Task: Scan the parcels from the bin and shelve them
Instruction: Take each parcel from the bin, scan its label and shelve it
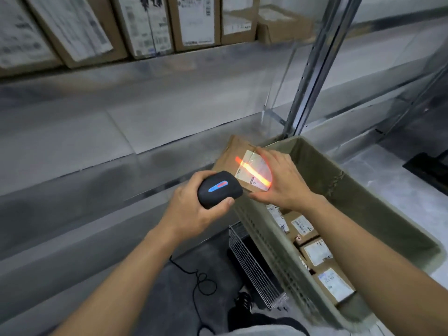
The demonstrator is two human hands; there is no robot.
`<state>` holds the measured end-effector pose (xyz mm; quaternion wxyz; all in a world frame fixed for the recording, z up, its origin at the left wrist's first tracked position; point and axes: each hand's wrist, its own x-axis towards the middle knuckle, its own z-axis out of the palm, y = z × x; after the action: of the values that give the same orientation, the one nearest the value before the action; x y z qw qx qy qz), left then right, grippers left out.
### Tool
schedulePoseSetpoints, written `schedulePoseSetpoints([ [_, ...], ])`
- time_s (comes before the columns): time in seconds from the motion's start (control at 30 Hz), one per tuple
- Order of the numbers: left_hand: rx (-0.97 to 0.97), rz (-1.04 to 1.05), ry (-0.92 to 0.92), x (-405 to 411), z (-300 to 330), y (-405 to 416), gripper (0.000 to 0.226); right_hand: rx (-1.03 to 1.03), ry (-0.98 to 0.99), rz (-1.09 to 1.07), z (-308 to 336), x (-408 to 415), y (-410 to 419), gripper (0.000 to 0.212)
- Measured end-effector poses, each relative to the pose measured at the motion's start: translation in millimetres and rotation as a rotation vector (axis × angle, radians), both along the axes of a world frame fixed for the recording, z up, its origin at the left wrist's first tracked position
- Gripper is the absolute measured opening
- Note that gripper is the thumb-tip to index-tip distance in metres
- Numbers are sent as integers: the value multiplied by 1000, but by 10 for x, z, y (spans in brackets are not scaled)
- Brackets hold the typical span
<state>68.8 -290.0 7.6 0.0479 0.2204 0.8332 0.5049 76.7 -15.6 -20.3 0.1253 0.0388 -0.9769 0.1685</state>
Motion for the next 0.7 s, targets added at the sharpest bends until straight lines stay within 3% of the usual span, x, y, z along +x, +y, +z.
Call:
schedulePoseSetpoints([
  [0.4,70,164,-23,379,36,-597,52,50,15,123,118,-90,-653,113],
  [0.7,29,371,-7,577,121,-807,51,-28,32,235,148,-315,-963,114],
])
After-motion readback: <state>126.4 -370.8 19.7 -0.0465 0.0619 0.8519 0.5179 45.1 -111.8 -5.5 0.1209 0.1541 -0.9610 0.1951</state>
